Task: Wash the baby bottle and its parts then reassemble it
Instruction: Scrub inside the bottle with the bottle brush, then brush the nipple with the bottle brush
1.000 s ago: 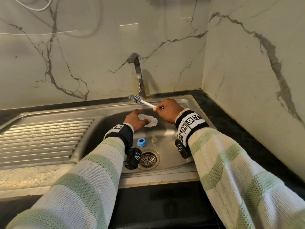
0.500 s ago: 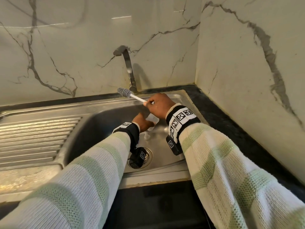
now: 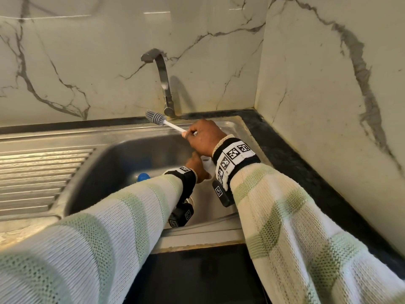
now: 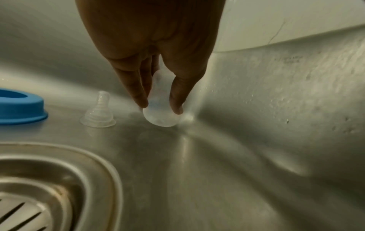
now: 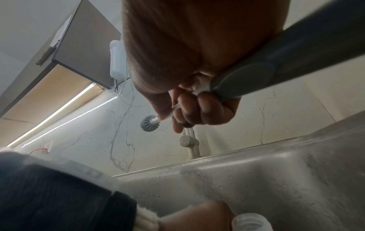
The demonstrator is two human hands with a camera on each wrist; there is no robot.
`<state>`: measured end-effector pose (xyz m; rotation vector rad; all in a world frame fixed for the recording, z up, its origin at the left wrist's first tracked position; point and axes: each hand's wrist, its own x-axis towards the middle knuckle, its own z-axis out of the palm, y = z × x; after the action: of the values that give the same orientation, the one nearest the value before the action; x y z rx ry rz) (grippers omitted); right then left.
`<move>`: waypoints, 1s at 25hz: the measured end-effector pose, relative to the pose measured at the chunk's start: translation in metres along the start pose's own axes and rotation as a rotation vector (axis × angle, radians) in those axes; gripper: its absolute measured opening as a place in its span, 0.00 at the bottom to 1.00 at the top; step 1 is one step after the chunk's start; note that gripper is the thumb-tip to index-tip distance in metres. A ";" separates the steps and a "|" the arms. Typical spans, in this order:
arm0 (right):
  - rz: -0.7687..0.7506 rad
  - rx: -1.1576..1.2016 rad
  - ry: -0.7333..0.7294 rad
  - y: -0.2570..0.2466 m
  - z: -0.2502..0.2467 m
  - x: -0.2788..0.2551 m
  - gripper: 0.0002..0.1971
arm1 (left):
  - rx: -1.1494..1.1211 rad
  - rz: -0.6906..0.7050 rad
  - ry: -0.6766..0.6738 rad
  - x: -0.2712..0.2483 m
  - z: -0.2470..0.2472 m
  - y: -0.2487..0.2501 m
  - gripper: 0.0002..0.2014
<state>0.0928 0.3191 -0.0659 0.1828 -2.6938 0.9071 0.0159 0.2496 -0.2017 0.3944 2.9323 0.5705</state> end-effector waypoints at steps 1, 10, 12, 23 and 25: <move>0.001 0.004 0.000 0.000 0.000 0.000 0.14 | 0.011 -0.008 -0.015 0.000 0.003 0.000 0.32; 0.012 0.017 -0.017 0.003 0.002 0.002 0.13 | 0.196 0.051 0.107 0.014 0.006 -0.003 0.43; 0.009 0.025 -0.021 0.003 0.004 0.002 0.13 | 0.272 0.017 0.102 0.005 -0.010 -0.010 0.43; 0.006 0.000 -0.020 0.004 0.007 0.005 0.14 | 0.416 0.017 -0.070 -0.004 -0.021 -0.028 0.12; 0.012 -0.005 -0.016 0.002 0.006 0.005 0.14 | 0.373 0.044 -0.009 -0.011 -0.033 -0.023 0.14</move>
<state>0.0861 0.3167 -0.0702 0.1740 -2.7145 0.9054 0.0155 0.2146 -0.1794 0.4973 3.0225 0.0192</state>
